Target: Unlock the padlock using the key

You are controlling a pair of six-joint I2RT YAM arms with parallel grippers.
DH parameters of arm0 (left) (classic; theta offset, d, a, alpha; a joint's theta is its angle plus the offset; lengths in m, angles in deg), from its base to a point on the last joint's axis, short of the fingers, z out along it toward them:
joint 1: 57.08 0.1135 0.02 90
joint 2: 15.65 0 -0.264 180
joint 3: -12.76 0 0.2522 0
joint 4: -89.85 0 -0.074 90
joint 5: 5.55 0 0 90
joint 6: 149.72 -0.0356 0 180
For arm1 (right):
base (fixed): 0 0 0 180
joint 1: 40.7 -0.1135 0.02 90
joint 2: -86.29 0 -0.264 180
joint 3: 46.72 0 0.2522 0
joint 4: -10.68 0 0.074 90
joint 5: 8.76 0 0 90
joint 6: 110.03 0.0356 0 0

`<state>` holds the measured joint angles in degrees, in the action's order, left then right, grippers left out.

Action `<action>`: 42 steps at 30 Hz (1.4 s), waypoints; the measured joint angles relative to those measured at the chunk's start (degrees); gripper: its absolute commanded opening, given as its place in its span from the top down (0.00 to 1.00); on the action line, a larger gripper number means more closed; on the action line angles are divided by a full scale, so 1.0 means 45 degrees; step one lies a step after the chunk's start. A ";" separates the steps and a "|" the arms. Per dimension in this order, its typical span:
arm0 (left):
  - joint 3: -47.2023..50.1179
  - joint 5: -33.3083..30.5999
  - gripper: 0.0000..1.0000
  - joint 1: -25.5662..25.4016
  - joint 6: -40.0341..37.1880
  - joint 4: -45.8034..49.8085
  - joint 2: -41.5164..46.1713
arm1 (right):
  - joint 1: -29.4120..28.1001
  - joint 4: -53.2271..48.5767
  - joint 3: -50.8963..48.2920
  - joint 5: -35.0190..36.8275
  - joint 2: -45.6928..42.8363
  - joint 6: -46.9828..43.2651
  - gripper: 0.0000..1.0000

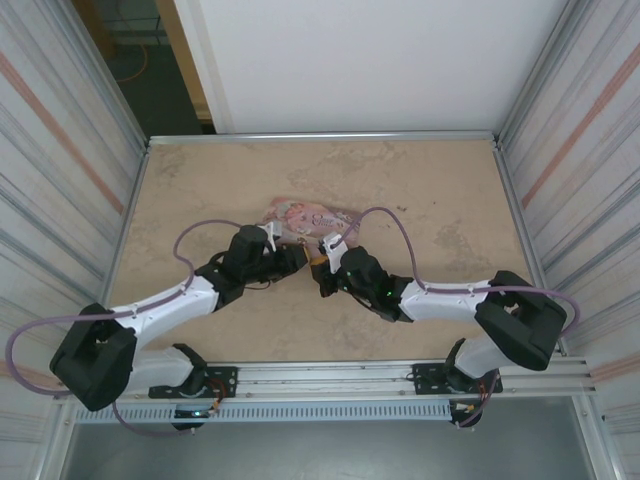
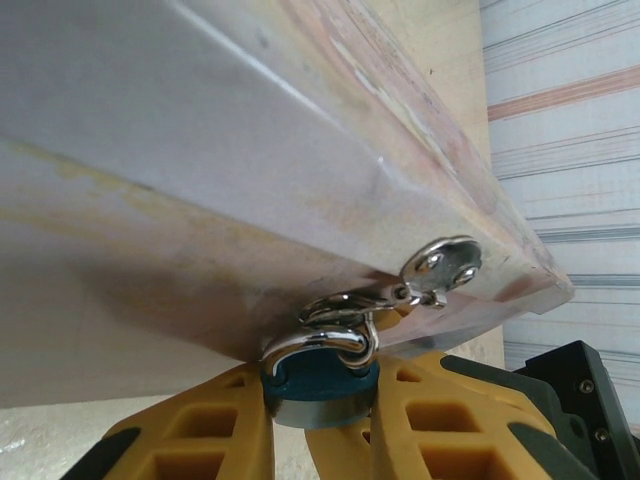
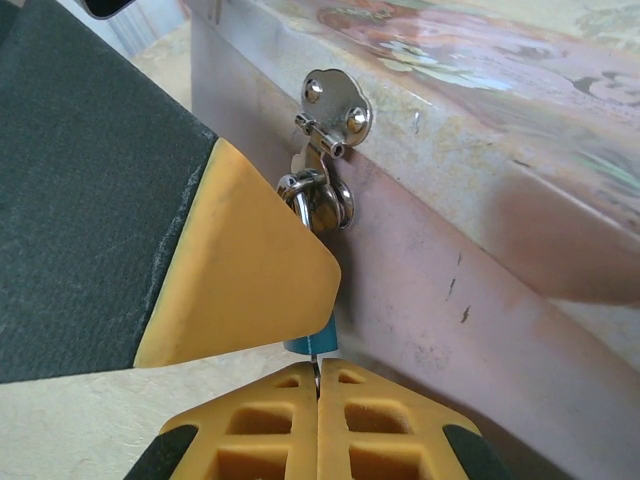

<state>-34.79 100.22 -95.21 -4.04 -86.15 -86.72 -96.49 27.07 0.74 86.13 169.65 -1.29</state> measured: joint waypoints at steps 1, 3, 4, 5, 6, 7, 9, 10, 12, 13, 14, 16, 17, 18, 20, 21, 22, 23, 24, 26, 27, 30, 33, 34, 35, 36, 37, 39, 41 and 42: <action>0.0000 0.0019 0.75 0.0000 0.0019 -0.0083 -0.0112 | 0.0000 0.0068 -0.0063 0.0044 0.0049 0.0126 1.00; 0.0005 0.0044 0.75 -0.0034 0.0034 -0.0238 -0.0379 | 0.0000 0.0121 -0.0146 0.0155 0.0146 0.0418 1.00; 0.0010 0.0049 0.75 -0.0049 0.0058 -0.0340 -0.0544 | 0.0000 0.0141 -0.0185 0.0204 0.0209 0.0529 1.00; 0.0010 0.0083 0.75 -0.0058 0.0083 -0.0481 -0.0724 | 0.0000 0.0126 -0.0209 0.0277 0.0257 0.0675 1.00; 0.0010 0.0136 0.75 -0.0063 0.0121 -0.0597 -0.0874 | 0.0000 0.0087 -0.0223 0.0340 0.0296 0.0748 1.00; 0.0010 0.0175 0.75 -0.0058 0.0175 -0.0772 -0.1054 | 0.0010 0.0029 -0.0228 0.0393 0.0340 0.0826 1.00; 0.0010 0.0277 0.75 -0.0068 0.0277 -0.1044 -0.1389 | 0.0029 -0.0151 -0.0228 0.0520 0.0393 0.0845 1.00; 0.0010 0.0340 0.75 -0.0073 0.0325 -0.1219 -0.1569 | 0.0058 -0.0267 -0.0228 0.0539 0.0398 0.0845 1.00; 0.0015 0.0418 0.75 -0.0117 0.0413 -0.1540 -0.1880 | 0.0151 -0.0500 -0.0228 0.0529 0.0398 0.0840 1.00; 0.0029 0.0471 0.75 -0.0121 0.0476 -0.1724 -0.2040 | 0.0194 -0.0612 -0.0233 0.0520 0.0398 0.0840 1.00; 0.0034 0.0525 0.75 -0.0121 0.0510 -0.1851 -0.2161 | 0.0243 -0.0656 -0.0257 0.0510 0.0398 0.0835 1.00; 0.0049 0.0612 0.75 -0.0165 0.0597 -0.2118 -0.2433 | 0.0335 -0.0738 -0.0335 0.0369 0.0398 0.0835 1.00; 0.0063 0.0646 0.74 -0.0185 0.0636 -0.2254 -0.2555 | 0.0398 -0.0748 -0.0393 0.0311 0.0398 0.0835 1.00; 0.0078 0.0695 0.73 -0.0219 0.0651 -0.2404 -0.2701 | 0.0437 -0.0758 -0.0461 0.0233 0.0403 0.0835 1.00; 0.0146 0.0743 0.71 -0.0272 0.0685 -0.2710 -0.2943 | 0.0515 -0.0772 -0.0568 0.0112 0.0398 0.0840 1.00; 0.0180 0.0782 0.70 -0.0311 0.0704 -0.2905 -0.3079 | 0.0568 -0.0787 -0.0627 0.0029 0.0403 0.0845 1.00; 0.0204 0.0835 0.69 -0.0325 0.0743 -0.3060 -0.3220 | 0.0617 -0.0835 -0.0661 -0.0068 0.0398 0.0874 1.00; 0.0223 0.0884 0.67 -0.0335 0.0782 -0.3177 -0.3337 | 0.0675 -0.0933 -0.0661 -0.0155 0.0403 0.0928 1.00; 0.0243 0.0952 0.66 -0.0359 0.0840 -0.3322 -0.3468 | 0.0738 -0.1044 -0.0661 -0.0253 0.0398 0.0986 1.00; 0.0330 0.1112 0.64 -0.0393 0.0981 -0.3589 -0.3691 | 0.0840 -0.1311 -0.0656 -0.0437 0.0398 0.1069 1.00; 0.0379 0.1268 0.62 -0.0418 0.1073 -0.3706 -0.3774 | 0.0865 -0.1462 -0.0656 -0.0486 0.0398 0.1069 1.00; 0.0418 0.1603 0.57 -0.0520 0.1263 -0.3847 -0.3866 | 0.0937 -0.1928 -0.0622 -0.0559 0.0398 0.1088 1.00; 0.0418 0.1812 0.53 -0.0559 0.1311 -0.4104 -0.3813 | 0.0991 -0.2307 -0.0607 -0.0733 0.0398 0.1166 1.00; 0.0418 0.1836 0.52 -0.0554 0.1311 -0.4109 -0.3755 | 0.1030 -0.2404 -0.0583 -0.0772 0.0398 0.1209 1.00; 0.0418 0.1841 0.51 -0.0554 0.1302 -0.4095 -0.3667 | 0.1054 -0.2506 -0.0534 -0.0816 0.0398 0.1287 1.00; 0.0427 0.1841 0.50 -0.0554 0.1297 -0.4085 -0.3531 | 0.1078 -0.2618 -0.0476 -0.0865 0.0398 0.1365 1.00; 0.0442 0.1841 0.49 -0.0554 0.1277 -0.4065 -0.3395 | 0.1098 -0.2754 -0.0398 -0.0942 0.0398 0.1409 1.00; 0.0495 0.1841 0.48 -0.0525 0.1209 -0.3959 -0.2958 | 0.1156 -0.3041 -0.0243 -0.1103 0.0398 0.1501 1.00; 0.0661 0.1841 0.46 -0.0461 0.1112 -0.3784 -0.2370 | 0.1161 -0.3288 -0.0121 -0.1180 0.0398 0.1656 1.00; 0.0797 0.1831 0.46 -0.0389 0.1049 -0.3691 -0.1982 | 0.1171 -0.3381 -0.0083 -0.1219 0.0398 0.1734 1.00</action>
<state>-31.20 108.46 -96.96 0.68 -102.76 -95.64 -91.22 11.86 0.37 80.64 171.44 6.52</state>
